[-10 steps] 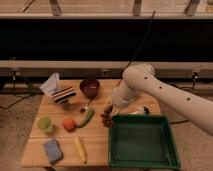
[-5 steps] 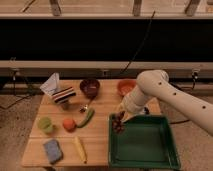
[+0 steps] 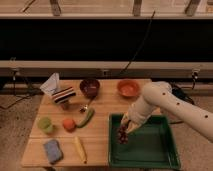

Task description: Place grapes in tray

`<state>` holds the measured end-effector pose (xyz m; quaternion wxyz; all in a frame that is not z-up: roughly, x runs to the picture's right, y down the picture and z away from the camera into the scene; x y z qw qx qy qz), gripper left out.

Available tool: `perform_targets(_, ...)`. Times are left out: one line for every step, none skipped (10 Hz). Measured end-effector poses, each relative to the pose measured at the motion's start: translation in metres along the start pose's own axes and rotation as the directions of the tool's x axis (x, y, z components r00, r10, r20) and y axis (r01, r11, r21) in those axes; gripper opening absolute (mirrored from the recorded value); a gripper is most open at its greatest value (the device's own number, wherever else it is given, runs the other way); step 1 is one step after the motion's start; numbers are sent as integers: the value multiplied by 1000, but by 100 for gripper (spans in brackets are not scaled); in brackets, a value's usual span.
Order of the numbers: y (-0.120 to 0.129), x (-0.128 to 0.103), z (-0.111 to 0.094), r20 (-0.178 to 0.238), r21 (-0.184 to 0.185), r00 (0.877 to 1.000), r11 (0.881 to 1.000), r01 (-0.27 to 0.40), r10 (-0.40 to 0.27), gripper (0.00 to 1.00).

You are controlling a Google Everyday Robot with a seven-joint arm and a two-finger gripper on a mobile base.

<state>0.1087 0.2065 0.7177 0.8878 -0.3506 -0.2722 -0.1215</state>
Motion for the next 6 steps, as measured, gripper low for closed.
perform_targets(4,1,4,6,-4,1000,1000,-13,13,80)
perform_targets(6,3,5,10,-5,1000,1000,-22,22,80)
perform_targets(7,4,5,11,-4,1000,1000,-28,28,80)
perform_targets(8,5,4,7,-1,999,999,-35,35,80)
perform_targets(8,5,1,-3,5,999,999,-43,43,80)
perform_targets(8,5,1,-3,4,999,999,-43,43,80)
